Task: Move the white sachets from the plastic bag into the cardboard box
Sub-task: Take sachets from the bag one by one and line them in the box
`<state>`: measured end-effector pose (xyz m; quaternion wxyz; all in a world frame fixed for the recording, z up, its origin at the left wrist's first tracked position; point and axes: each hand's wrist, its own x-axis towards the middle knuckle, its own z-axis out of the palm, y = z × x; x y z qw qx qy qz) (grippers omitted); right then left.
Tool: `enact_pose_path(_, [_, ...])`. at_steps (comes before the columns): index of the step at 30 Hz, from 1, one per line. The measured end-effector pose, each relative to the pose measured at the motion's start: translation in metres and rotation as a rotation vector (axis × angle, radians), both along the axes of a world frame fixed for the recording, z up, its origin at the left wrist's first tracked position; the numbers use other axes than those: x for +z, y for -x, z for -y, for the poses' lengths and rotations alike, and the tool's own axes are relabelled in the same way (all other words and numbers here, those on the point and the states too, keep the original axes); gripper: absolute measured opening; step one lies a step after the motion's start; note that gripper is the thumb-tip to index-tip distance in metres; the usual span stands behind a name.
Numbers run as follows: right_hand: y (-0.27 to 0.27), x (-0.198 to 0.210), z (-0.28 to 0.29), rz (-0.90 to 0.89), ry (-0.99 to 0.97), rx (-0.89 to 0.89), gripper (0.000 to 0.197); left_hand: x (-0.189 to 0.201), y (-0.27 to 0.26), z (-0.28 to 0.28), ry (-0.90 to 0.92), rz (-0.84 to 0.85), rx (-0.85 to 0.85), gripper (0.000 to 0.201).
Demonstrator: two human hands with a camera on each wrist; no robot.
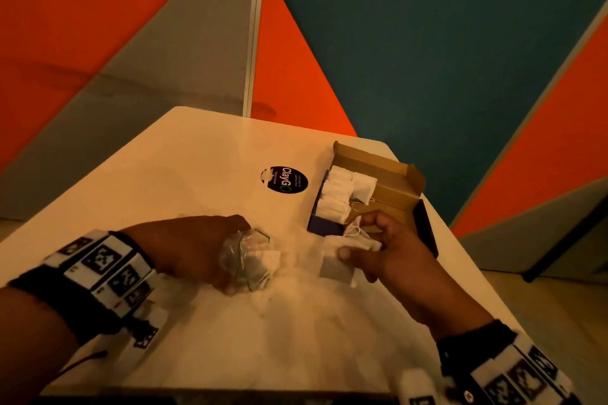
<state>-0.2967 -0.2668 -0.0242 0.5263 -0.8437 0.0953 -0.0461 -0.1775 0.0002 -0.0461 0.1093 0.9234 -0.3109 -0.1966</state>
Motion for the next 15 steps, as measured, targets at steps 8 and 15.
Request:
enact_pose_path(8, [0.007, 0.002, -0.028, 0.063, -0.23, 0.039, 0.027, 0.033, 0.064, 0.025, 0.662, 0.024, 0.119, 0.06])
enact_pose_path(15, [0.011, 0.002, -0.041, 0.052, -0.439, 0.125, 0.018, 0.019, 0.075, 0.044, 0.966, -0.107, 0.329, 0.021])
